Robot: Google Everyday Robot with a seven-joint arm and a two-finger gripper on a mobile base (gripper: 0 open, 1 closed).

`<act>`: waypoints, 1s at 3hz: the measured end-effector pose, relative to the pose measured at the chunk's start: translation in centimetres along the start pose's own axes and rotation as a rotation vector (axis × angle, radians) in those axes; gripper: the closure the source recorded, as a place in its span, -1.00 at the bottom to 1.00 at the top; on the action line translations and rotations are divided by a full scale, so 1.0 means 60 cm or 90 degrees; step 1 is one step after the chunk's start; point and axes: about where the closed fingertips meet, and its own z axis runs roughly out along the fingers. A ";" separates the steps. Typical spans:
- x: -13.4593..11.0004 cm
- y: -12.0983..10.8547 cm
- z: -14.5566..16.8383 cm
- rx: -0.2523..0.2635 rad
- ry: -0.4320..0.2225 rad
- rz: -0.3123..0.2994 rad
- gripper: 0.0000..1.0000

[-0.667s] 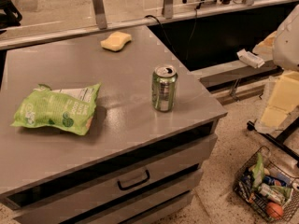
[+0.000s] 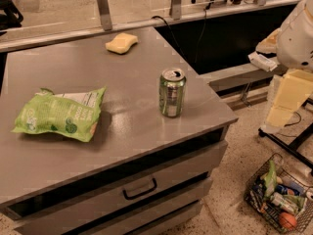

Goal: Move sponge near green rice chip bag

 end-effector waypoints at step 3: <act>-0.204 -0.187 0.034 0.041 -0.080 -0.226 -1.00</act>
Offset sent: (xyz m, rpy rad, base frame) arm 0.1533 0.1065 0.0417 -0.0054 -0.1285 0.4084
